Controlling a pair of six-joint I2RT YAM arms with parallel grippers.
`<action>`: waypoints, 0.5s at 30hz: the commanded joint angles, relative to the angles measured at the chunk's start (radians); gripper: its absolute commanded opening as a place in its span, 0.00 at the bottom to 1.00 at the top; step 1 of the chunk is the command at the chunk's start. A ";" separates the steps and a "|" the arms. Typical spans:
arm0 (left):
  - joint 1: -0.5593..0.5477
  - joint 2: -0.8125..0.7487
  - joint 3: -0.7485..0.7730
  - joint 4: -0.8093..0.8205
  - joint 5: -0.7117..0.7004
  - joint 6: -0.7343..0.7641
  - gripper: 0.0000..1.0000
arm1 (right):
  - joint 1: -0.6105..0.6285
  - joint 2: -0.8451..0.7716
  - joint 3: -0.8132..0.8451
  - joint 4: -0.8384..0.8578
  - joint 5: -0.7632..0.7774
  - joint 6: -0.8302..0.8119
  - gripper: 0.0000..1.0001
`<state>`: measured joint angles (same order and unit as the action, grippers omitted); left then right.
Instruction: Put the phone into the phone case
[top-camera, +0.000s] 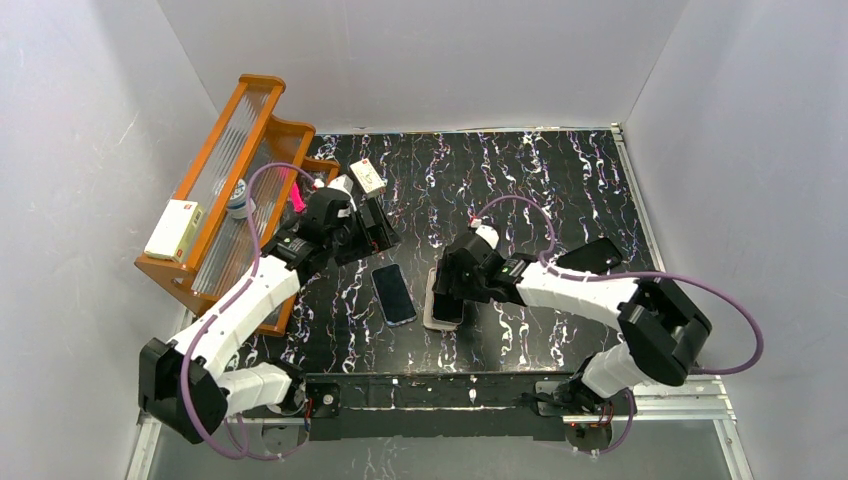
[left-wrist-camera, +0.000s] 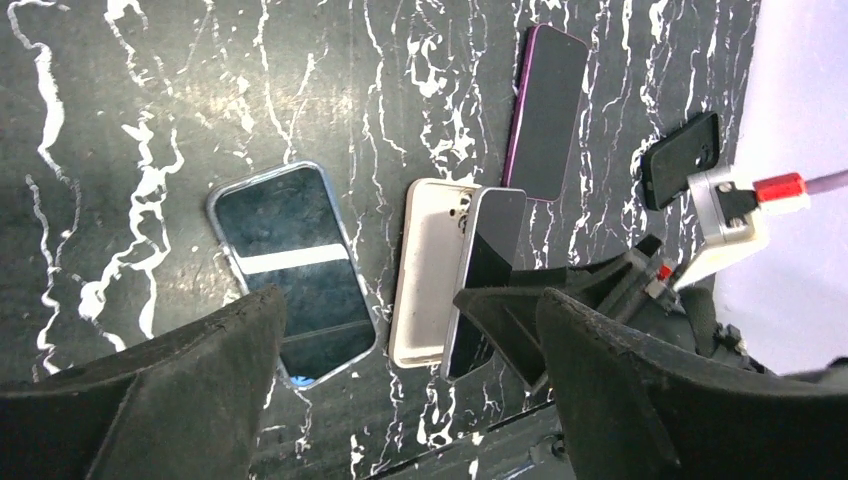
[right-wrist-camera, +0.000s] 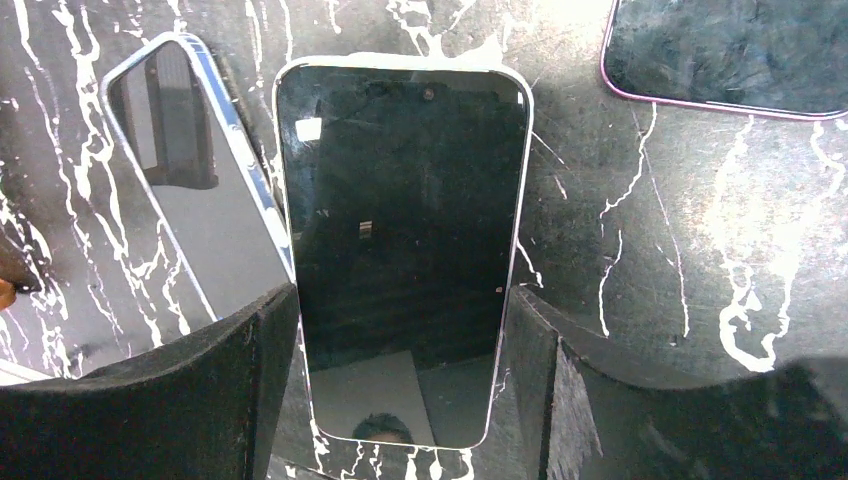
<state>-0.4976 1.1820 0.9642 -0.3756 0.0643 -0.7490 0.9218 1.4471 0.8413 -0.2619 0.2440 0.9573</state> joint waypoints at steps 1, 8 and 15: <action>-0.001 -0.066 0.025 -0.117 -0.049 0.079 0.98 | -0.011 0.035 0.070 0.057 -0.012 0.071 0.50; -0.001 -0.103 0.004 -0.160 -0.046 0.102 0.98 | -0.030 0.114 0.118 0.056 -0.051 0.074 0.50; -0.001 -0.119 -0.001 -0.177 -0.044 0.111 0.98 | -0.035 0.175 0.163 0.023 -0.077 0.071 0.52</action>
<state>-0.4976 1.0981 0.9638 -0.5129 0.0334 -0.6617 0.8913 1.6058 0.9451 -0.2584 0.1902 1.0115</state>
